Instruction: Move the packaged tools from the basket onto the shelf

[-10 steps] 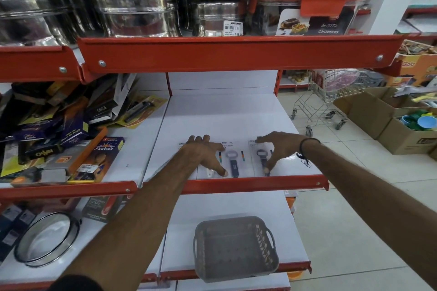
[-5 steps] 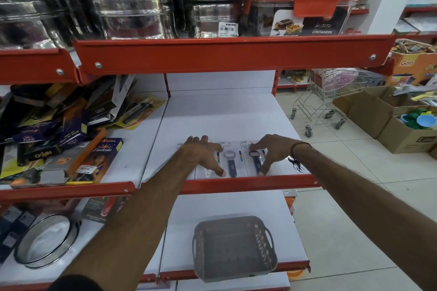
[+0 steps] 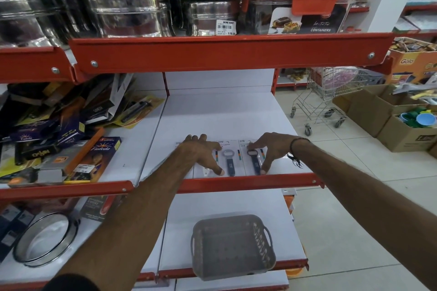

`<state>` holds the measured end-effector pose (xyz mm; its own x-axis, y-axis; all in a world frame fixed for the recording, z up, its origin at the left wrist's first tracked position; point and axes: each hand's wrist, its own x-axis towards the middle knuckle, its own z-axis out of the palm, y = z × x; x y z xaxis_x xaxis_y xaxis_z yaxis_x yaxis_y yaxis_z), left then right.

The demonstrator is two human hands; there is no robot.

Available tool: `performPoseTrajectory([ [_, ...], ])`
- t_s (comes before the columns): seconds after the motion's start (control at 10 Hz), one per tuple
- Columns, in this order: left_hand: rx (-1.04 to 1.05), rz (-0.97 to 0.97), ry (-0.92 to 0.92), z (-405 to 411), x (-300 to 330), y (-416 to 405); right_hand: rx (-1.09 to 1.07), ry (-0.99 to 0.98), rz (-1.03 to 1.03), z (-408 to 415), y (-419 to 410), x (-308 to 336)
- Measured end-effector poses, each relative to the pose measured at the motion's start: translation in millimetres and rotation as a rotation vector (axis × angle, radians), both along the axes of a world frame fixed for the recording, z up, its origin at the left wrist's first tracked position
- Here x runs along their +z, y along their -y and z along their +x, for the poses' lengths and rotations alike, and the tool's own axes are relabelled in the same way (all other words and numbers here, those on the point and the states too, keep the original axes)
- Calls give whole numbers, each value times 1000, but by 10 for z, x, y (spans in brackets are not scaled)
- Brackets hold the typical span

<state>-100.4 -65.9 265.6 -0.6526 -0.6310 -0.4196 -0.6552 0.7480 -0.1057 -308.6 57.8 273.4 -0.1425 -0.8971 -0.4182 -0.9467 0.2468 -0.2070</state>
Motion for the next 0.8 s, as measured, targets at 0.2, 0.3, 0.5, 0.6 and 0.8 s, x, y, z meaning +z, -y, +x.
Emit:
performPoseTrajectory([
  [0.2, -8, -17, 14, -10, -10, 8, -23, 23, -22, 21, 27, -30],
  [0.3, -13, -18, 15, -11, -4, 2, -25, 25, -17, 35, 33, -14],
  [0.5, -25, -17, 27, 9, 0, -2, -25, -6, 7, 86, -3, 38],
  [0.6, -41, -45, 75, 49, 17, -49, -21, -31, -9, 170, -81, 133],
  [0.8, -75, -165, -193, 303, 17, -264, 22, -193, -281, 467, -279, 349],
])
